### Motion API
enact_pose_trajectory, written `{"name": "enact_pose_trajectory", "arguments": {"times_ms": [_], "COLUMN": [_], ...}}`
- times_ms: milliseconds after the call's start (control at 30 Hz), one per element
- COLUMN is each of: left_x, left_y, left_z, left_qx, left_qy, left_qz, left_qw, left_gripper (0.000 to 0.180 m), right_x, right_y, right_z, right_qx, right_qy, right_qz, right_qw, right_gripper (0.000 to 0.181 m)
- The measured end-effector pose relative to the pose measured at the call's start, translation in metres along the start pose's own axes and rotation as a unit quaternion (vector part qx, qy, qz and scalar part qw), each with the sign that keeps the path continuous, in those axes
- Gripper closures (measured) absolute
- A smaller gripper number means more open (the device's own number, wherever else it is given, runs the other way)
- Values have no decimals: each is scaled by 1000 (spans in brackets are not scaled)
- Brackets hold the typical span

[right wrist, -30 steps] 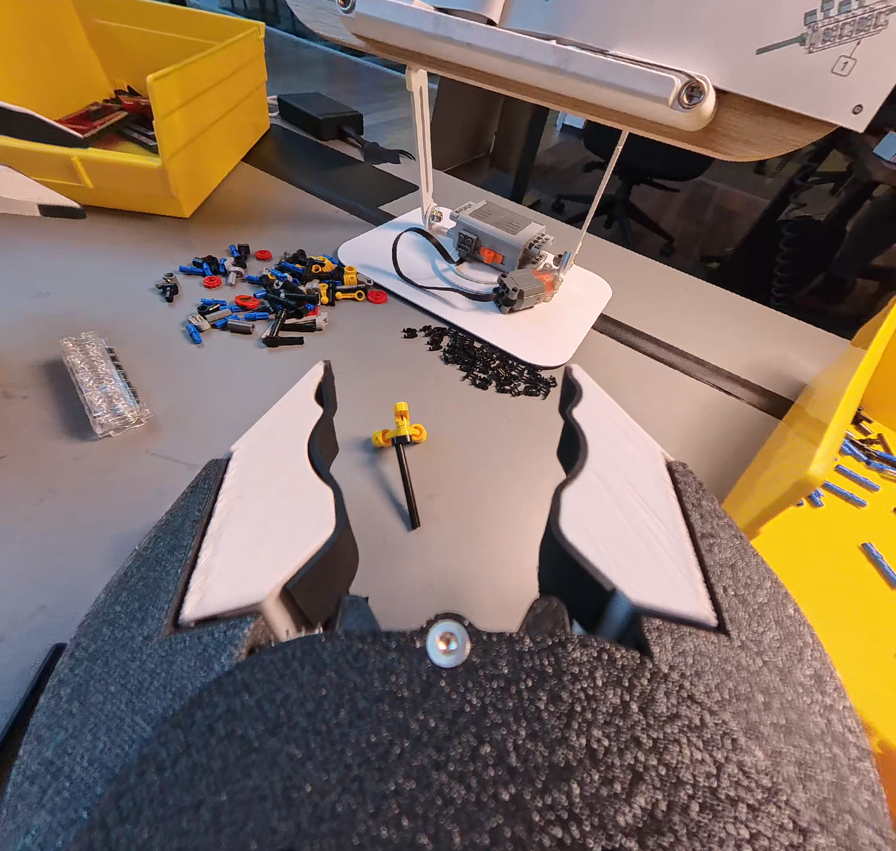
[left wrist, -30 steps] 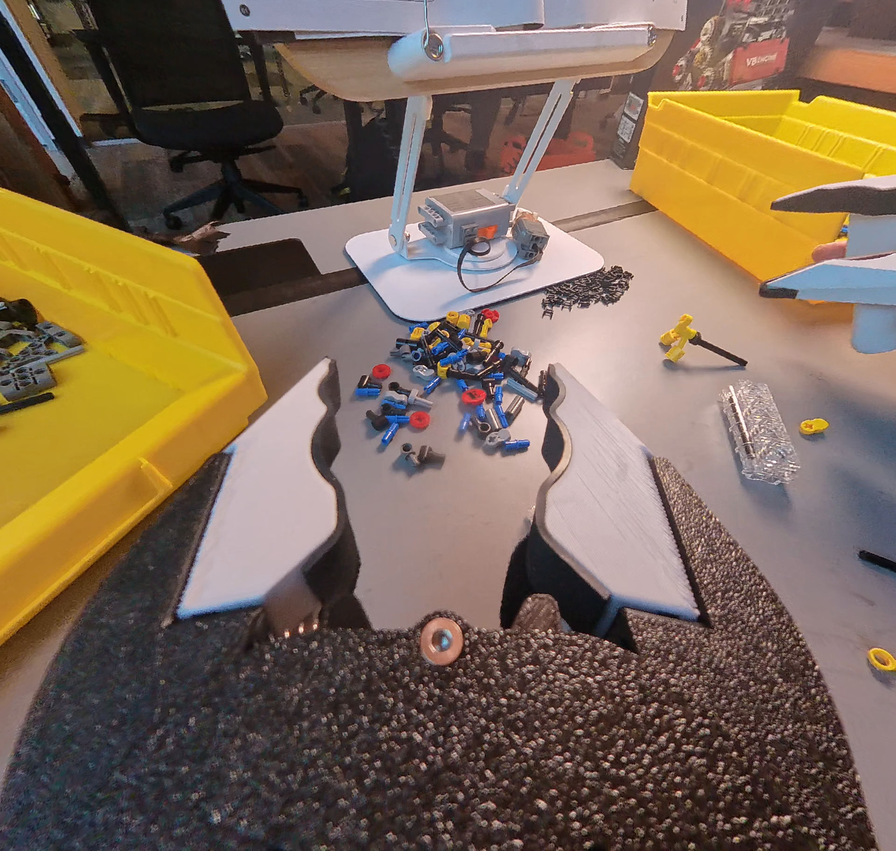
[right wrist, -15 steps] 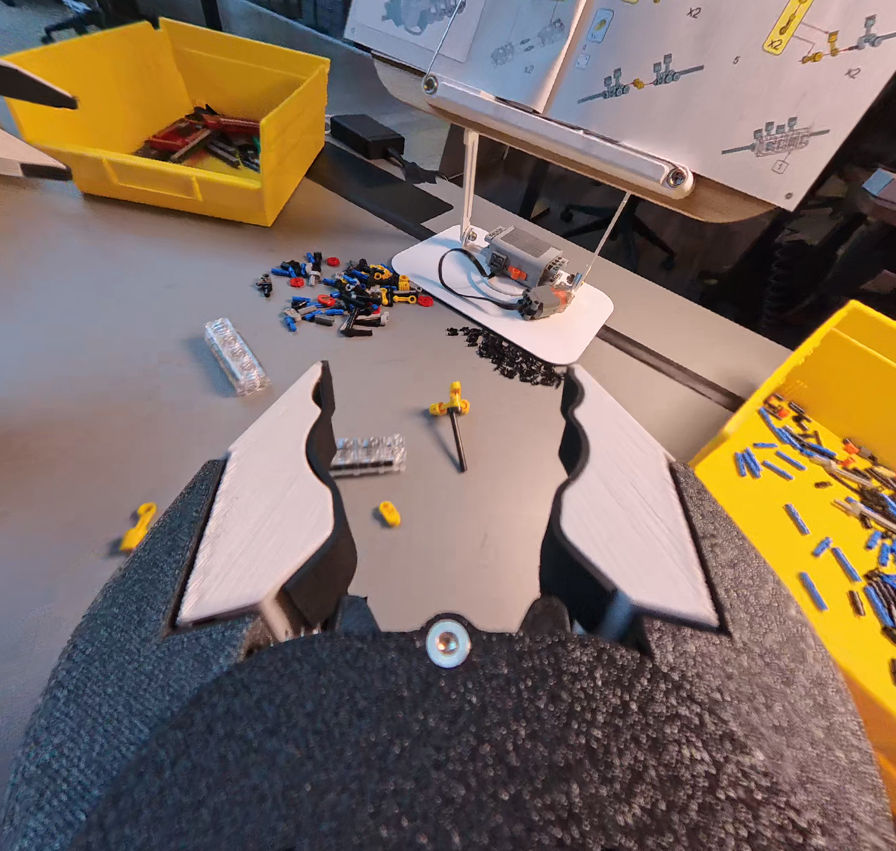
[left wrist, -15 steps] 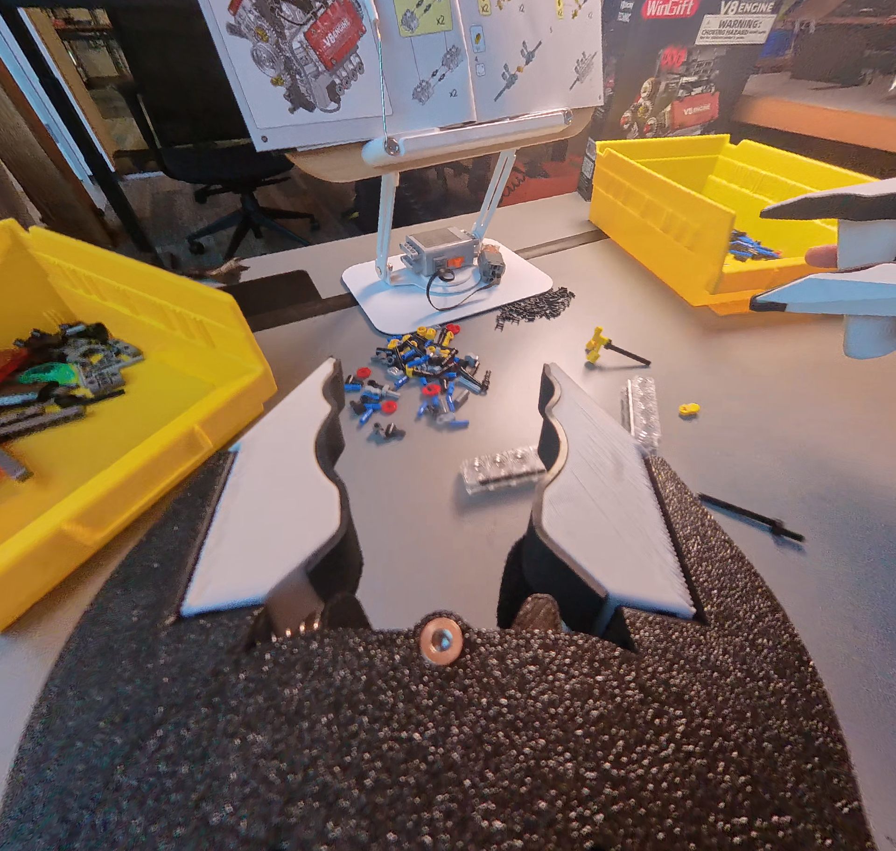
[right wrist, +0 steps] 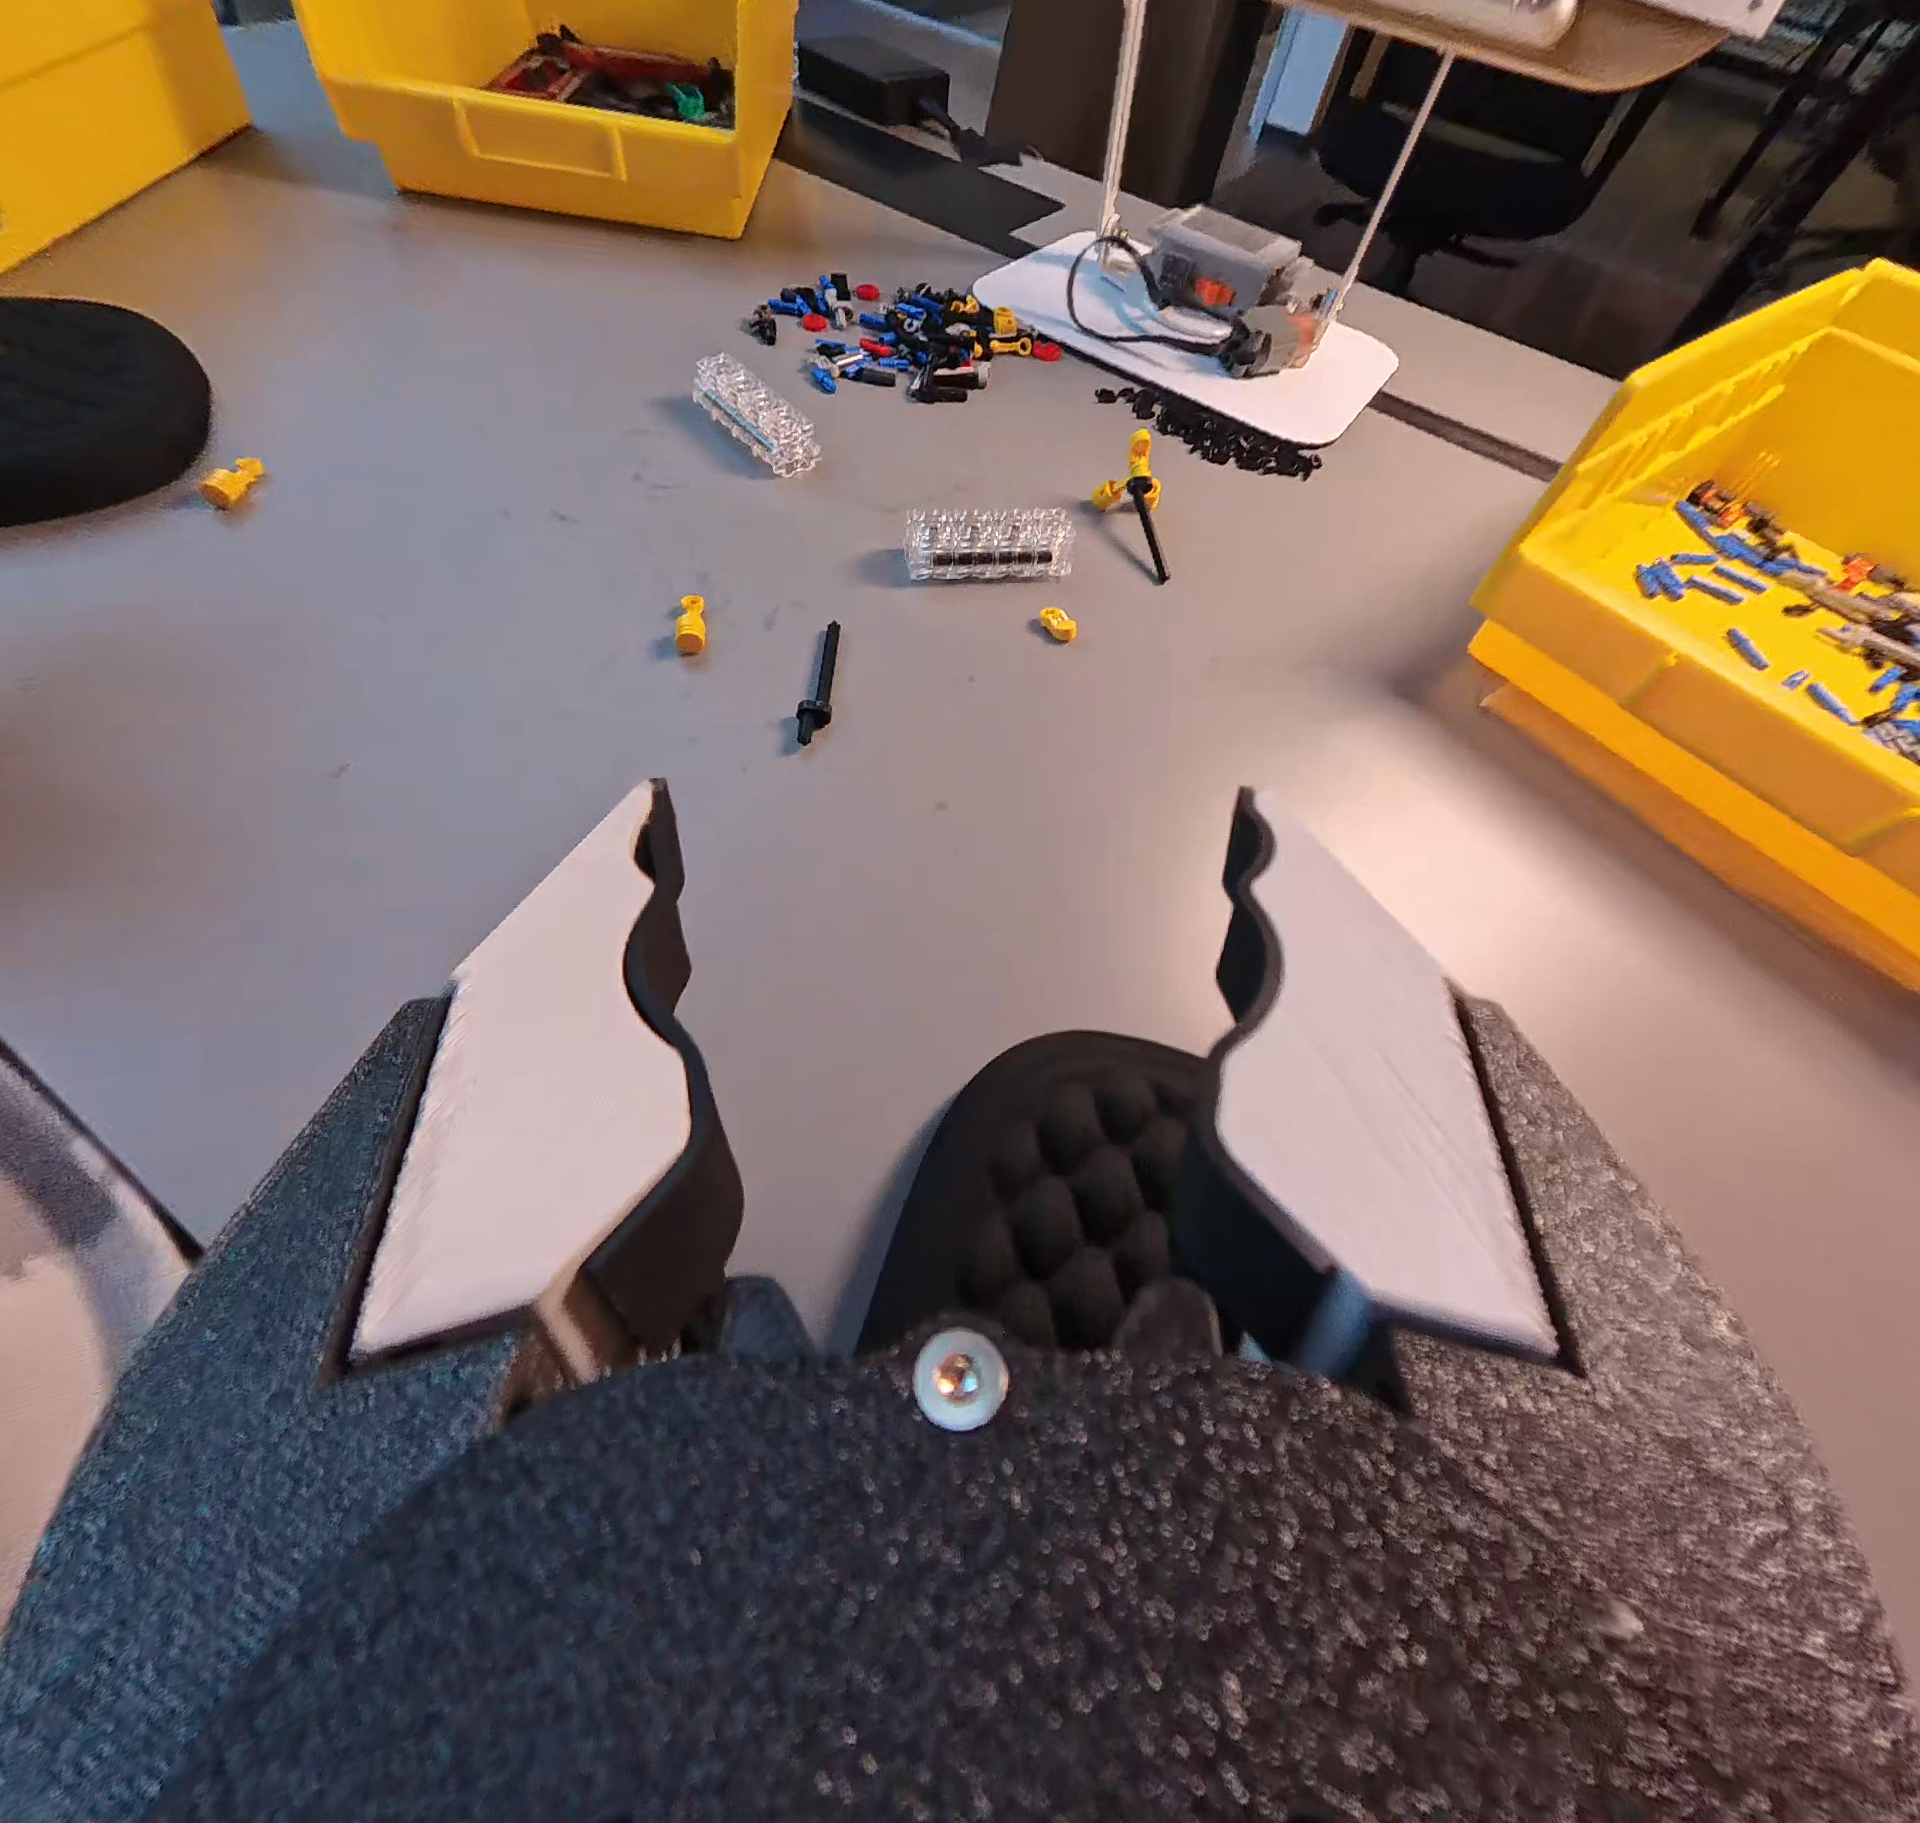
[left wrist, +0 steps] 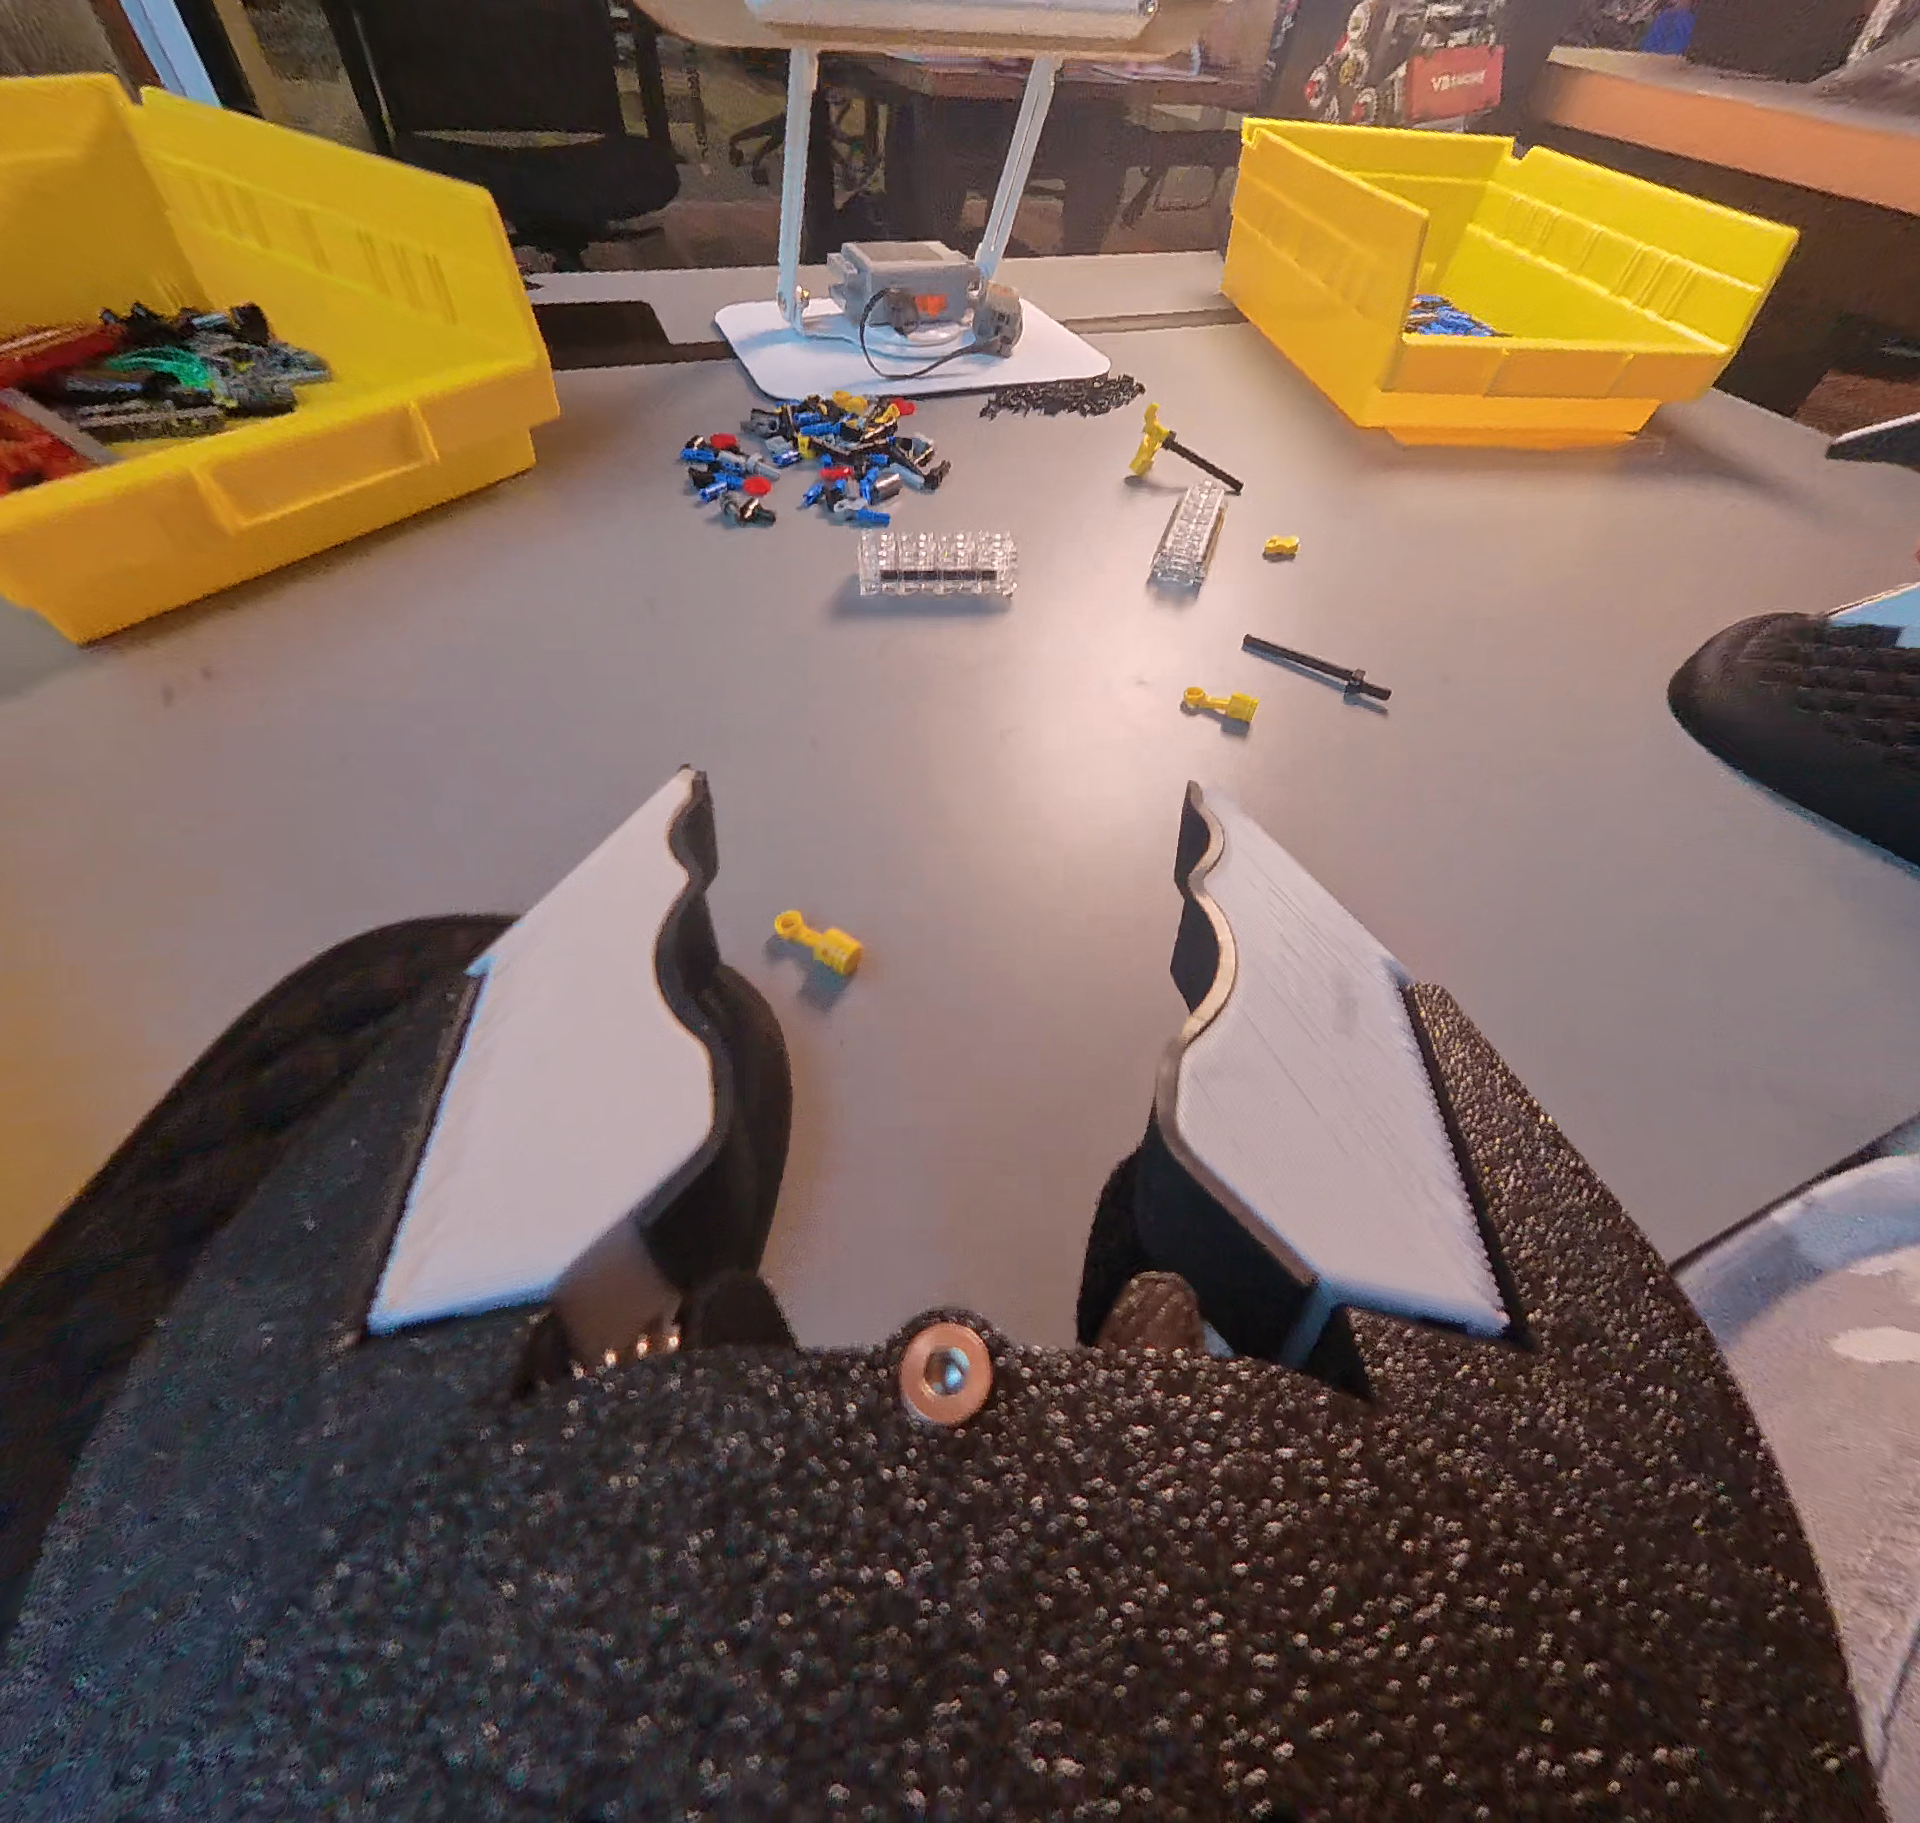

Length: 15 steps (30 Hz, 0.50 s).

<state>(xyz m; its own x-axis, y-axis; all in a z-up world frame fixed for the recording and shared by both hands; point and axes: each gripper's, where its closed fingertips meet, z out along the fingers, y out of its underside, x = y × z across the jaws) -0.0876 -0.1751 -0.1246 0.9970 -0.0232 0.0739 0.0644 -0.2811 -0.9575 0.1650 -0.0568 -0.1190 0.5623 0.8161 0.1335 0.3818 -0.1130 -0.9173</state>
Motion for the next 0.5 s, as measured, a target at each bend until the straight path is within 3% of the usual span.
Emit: {"name": "enact_pose_trajectory", "arguments": {"times_ms": [500], "left_x": [13], "left_y": [10], "left_z": [23], "left_qx": [-20], "left_qy": [5], "left_qz": [-3], "left_qw": [1000], "left_gripper": [79], "right_x": [-19], "right_y": [-11], "right_z": [17], "right_qx": [-13], "right_qy": [-46], "right_qz": [36], "right_qw": [998], "right_gripper": [80]}}
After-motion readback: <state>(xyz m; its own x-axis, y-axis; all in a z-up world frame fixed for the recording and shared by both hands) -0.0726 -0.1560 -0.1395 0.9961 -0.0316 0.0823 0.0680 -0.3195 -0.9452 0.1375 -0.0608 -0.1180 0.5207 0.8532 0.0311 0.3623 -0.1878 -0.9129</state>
